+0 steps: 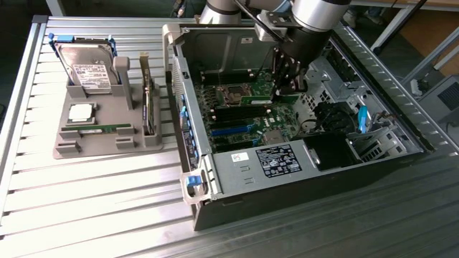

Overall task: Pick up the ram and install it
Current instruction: 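Insert the ram into the slot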

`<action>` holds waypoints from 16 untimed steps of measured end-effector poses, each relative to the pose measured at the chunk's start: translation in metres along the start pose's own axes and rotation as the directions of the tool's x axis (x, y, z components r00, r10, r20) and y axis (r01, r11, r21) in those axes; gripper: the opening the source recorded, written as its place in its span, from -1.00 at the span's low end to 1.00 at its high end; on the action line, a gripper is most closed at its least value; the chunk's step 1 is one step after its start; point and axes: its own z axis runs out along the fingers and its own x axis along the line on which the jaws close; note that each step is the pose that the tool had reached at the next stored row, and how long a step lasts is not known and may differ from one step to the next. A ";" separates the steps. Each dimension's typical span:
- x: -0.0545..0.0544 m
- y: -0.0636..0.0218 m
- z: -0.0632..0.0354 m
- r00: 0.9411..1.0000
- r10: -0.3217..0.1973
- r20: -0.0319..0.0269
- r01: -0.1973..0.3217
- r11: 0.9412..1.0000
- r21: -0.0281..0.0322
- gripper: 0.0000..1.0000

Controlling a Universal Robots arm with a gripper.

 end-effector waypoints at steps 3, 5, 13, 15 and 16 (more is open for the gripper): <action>0.000 0.0000 0.0013 1.000 0.000 0.000 0.000 1.000 0.000 -0.78; 0.000 0.0000 0.0023 1.000 0.000 0.000 0.000 1.000 0.000 -0.78; 0.000 -0.0001 0.0058 1.000 0.000 0.000 0.000 1.000 0.000 -0.78; 0.000 -0.0001 0.0069 1.000 0.000 0.000 0.000 1.000 0.000 -0.78; 0.000 -0.0001 0.0076 1.000 0.000 0.000 0.000 1.000 0.000 -0.78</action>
